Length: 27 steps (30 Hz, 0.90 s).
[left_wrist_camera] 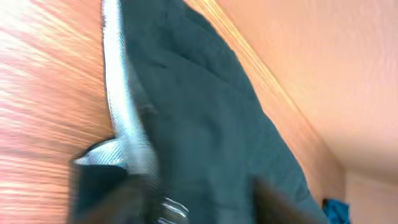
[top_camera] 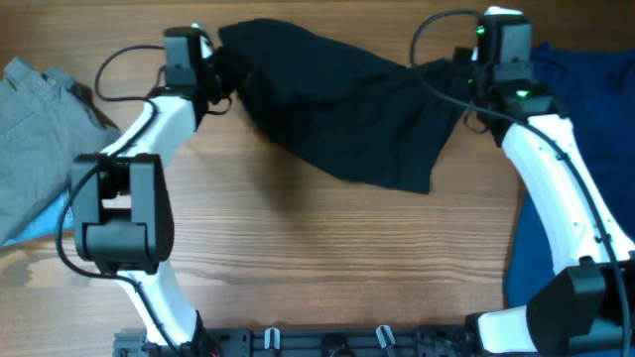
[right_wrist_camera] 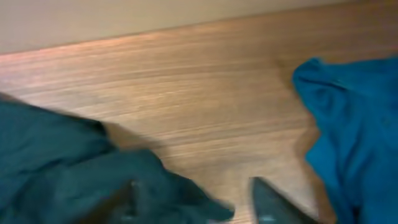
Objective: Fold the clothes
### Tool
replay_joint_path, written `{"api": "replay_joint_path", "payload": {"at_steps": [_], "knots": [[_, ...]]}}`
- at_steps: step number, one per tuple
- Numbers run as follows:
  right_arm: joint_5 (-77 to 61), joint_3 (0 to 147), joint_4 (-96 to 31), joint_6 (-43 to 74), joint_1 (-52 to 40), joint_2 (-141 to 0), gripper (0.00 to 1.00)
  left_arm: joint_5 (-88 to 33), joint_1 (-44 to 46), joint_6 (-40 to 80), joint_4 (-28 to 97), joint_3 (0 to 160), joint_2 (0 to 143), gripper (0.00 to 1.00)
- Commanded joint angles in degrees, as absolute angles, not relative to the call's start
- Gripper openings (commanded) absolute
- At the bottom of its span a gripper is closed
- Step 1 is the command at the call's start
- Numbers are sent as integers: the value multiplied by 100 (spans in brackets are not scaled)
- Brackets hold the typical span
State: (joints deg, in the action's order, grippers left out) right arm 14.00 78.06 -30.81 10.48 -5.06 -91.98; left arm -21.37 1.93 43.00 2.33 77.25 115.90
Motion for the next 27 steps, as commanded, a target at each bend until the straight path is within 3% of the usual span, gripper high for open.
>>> {"api": "replay_joint_path", "payload": {"at_steps": [1,8,15,24,27], "knots": [[1138,7828,-3656,1046,-421,-9205,80,-2416,64,4495,1122,7819,11627,100],[602,7769,-5693,1061,-421,-9282,81,-1732,296,4224,3570,7784,11692,100],[351,7369,-5747,1074,-421,-9317,77,-1441,836,4226,3087,7758,11898,95],[272,7347,-5826,1219,-421,-9319,73,-1166,1267,4429,2740,7758,12317,61],[-191,7347,-5852,1201,-421,-9336,70,-1035,1253,4414,2517,7760,12322,34]]}}
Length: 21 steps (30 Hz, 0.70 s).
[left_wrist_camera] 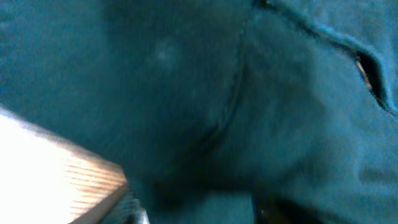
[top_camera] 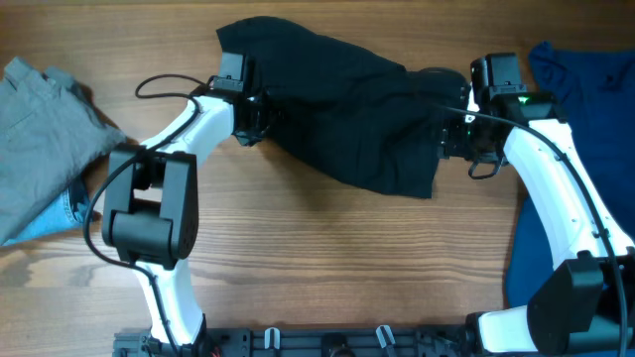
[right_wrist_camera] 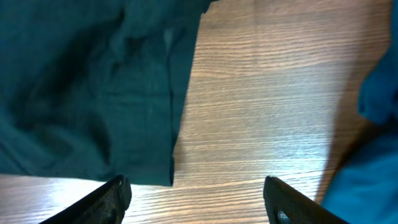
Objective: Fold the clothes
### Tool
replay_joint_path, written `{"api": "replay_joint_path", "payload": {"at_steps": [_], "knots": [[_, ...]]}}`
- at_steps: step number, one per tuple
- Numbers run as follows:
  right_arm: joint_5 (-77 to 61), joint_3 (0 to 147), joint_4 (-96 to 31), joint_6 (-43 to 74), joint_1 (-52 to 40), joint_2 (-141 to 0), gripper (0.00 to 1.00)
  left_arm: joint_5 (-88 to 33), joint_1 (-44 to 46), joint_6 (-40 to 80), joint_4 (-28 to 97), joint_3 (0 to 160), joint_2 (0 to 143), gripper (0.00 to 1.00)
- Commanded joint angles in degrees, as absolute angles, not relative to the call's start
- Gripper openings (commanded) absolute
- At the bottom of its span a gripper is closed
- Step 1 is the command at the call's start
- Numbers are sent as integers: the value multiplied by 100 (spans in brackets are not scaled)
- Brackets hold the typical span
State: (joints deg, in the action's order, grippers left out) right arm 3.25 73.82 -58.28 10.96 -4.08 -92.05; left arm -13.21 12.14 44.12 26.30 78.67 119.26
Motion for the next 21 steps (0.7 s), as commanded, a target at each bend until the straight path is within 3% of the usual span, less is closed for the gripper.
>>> {"api": "replay_joint_path", "payload": {"at_steps": [1,5,6,14,21], "knots": [[-285,7341,-5852,1201,-421,-9345,69,-1039,1247,4416,2497,7760,12322,30],[-318,7089,-5701,1203,-429,-9351,69,-1037,1243,4416,2777,7760,12320,6],[-408,6958,-5627,1203,-429,-9376,69,-1037,1243,4416,2947,7760,12320,4],[-1518,5927,-5013,1201,-432,-9592,69,-1037,1243,4394,3863,7760,12322,4],[-1358,5122,-4167,1221,-432,-9743,69,-1039,1243,4394,4731,7760,12309,4]]}}
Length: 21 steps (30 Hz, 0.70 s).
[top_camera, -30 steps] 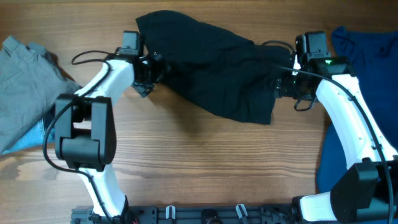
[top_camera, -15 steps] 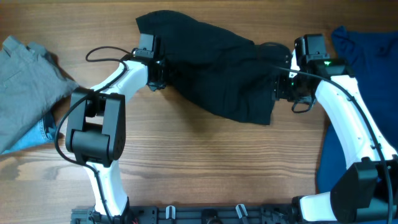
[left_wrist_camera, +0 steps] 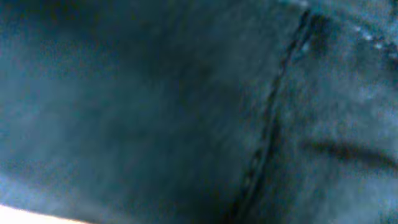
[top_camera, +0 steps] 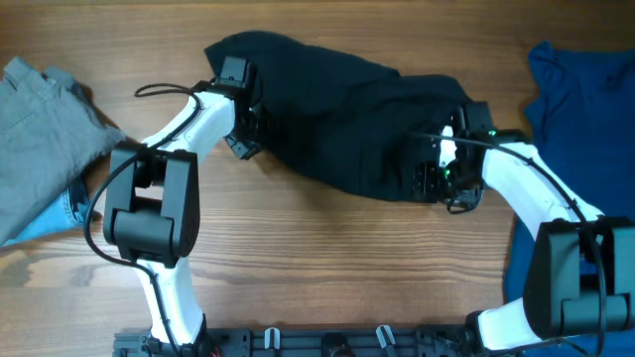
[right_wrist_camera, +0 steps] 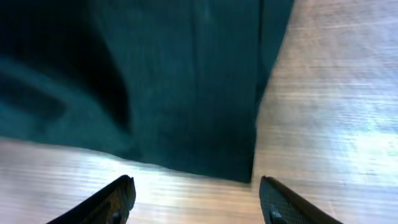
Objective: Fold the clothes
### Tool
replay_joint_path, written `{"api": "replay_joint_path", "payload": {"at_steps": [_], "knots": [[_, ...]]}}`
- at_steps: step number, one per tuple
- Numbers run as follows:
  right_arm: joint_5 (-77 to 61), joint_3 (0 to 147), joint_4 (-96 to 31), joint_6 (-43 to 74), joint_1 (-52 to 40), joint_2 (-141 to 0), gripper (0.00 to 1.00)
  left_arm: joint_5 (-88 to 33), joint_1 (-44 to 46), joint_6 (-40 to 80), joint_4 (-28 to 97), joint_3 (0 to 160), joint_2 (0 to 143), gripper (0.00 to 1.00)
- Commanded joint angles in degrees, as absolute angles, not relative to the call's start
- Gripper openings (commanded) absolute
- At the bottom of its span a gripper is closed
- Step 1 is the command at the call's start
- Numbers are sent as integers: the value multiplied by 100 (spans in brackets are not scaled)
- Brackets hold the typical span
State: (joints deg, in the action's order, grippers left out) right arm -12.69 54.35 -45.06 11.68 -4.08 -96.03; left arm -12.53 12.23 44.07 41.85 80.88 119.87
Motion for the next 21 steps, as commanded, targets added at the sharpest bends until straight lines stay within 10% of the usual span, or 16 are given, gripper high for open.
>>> {"api": "replay_joint_path", "payload": {"at_steps": [1,4,8,21], "knots": [[-1361,5033,-3983,1221,-432,-9765,69,-1039,1243,4394,4860,7760,12289,4],[-1358,4884,-3642,1269,-432,-9808,61,-1039,1243,4390,5242,7760,12210,4],[-1341,4829,-3389,1494,-432,-9817,4,-1063,1243,4263,5839,7760,11907,4],[-1651,5728,-4390,1448,-421,-9404,4,-773,1087,3616,5986,8700,9760,4]]}}
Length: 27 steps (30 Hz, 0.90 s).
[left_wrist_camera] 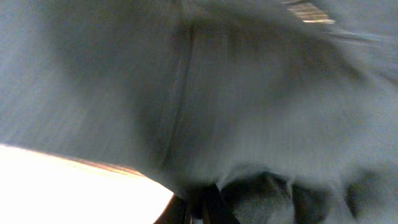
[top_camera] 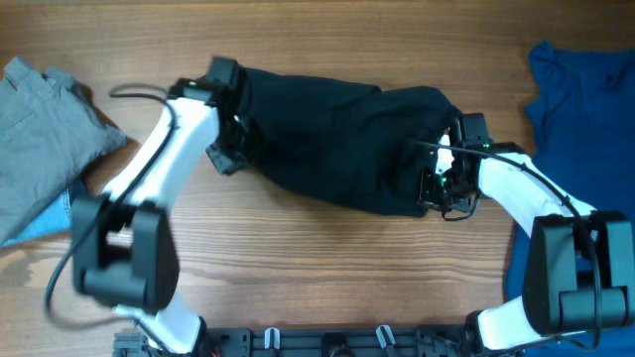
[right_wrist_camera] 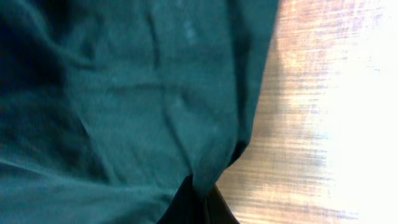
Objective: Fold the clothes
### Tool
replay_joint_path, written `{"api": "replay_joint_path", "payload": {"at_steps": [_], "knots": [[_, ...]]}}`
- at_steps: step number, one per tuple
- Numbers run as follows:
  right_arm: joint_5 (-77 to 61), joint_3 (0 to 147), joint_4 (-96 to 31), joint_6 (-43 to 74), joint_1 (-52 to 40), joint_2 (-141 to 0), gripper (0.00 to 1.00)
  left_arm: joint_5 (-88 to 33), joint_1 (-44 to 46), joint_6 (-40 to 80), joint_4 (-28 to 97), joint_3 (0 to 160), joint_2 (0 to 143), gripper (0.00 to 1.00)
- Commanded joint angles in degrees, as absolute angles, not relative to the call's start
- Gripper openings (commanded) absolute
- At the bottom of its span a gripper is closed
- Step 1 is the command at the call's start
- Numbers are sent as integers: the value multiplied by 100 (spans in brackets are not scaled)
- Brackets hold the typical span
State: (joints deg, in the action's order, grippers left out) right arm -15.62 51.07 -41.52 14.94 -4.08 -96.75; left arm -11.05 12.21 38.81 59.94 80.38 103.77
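A dark garment (top_camera: pixel 332 139) lies crumpled across the middle of the wooden table (top_camera: pixel 317 268). My left gripper (top_camera: pixel 230 151) is at its left end, shut on a pinch of the cloth; in the left wrist view the dark garment (left_wrist_camera: pixel 205 93) fills the frame and bunches at the gripper (left_wrist_camera: pixel 202 202). My right gripper (top_camera: pixel 440 190) is at the garment's lower right edge, shut on the hem; the right wrist view shows teal-looking cloth (right_wrist_camera: pixel 137 93) pinched at the gripper (right_wrist_camera: pixel 200 199).
A grey garment (top_camera: pixel 40 119) over a light blue one (top_camera: pixel 55 213) lies at the left edge. A blue garment (top_camera: pixel 585 89) covers the right edge of the table. Bare wood lies in front of the dark garment.
Both grippers, which stood open at the garment's edges, are now shut on the cloth. The left end of the garment has shifted slightly down and the cloth is drawn flatter.
First both grippers were at the far edge of the table, at the dark garment's upper corners. Then they were lower, at its left and right sides, the right one open beside the hem. Now each is shut on an edge.
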Motion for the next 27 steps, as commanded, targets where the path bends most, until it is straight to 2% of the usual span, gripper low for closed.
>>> {"api": "replay_joint_path", "payload": {"at_steps": [1,7,13,16,20,27], "knots": [[-1640,5977,-4534,1380,-421,-9323,4,-738,1017,3616,5983,8899,9682,4],[-1433,7303,-4921,1380,-421,-9000,4,-740,561,3166,5854,9994,9609,4],[-261,7950,-5430,1496,-421,-8899,4,-1173,410,3173,6547,10165,9625,4],[733,7929,-5986,1533,-421,-8903,4,-1431,655,3173,7172,10051,9655,4],[2235,7926,-6569,1990,-357,-8903,4,-1424,1201,3170,7349,9574,9655,4],[2510,7926,-6696,2053,143,-8903,4,-1997,1929,3218,7330,8783,9655,4]]}}
